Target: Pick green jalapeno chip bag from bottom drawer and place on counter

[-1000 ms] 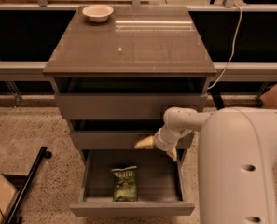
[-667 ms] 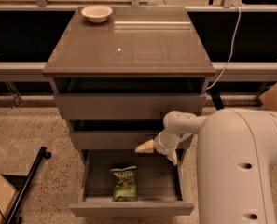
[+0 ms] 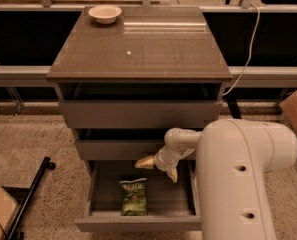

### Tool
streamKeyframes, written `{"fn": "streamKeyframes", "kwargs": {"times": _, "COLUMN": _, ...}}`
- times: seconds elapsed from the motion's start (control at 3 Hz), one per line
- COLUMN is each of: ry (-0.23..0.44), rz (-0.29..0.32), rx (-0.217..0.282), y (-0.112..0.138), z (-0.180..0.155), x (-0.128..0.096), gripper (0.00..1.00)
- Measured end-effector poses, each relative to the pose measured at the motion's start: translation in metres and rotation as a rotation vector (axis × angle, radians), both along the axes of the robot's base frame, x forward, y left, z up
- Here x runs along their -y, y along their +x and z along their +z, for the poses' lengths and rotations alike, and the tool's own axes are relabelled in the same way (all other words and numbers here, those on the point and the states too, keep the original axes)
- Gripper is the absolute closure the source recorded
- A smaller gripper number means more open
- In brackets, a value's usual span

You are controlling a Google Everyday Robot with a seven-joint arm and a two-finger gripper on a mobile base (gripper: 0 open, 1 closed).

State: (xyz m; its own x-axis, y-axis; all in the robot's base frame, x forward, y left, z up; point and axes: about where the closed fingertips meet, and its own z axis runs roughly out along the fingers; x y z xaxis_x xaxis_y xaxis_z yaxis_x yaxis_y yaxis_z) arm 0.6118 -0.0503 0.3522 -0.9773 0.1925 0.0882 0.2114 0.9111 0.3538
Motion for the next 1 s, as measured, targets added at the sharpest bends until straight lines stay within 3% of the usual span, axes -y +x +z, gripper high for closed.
{"fn": "streamKeyframes", "kwargs": {"times": 0.33, "ry": 0.034, "rz": 0.018, "rx": -0.043, "y": -0.006, "z": -0.05, "x": -0.034, "gripper": 0.0}}
{"fn": "streamKeyframes", "kwargs": {"times": 0.67, "ry": 0.061, "rz": 0.025, "rx": -0.13, "y": -0.025, "z": -0.108, "x": -0.065, "gripper": 0.0}}
{"fn": "streamKeyframes", "kwargs": {"times": 1.0, "ry": 0.06, "rz": 0.025, "rx": -0.134, "y": -0.027, "z": -0.11, "x": -0.065, "gripper": 0.0}}
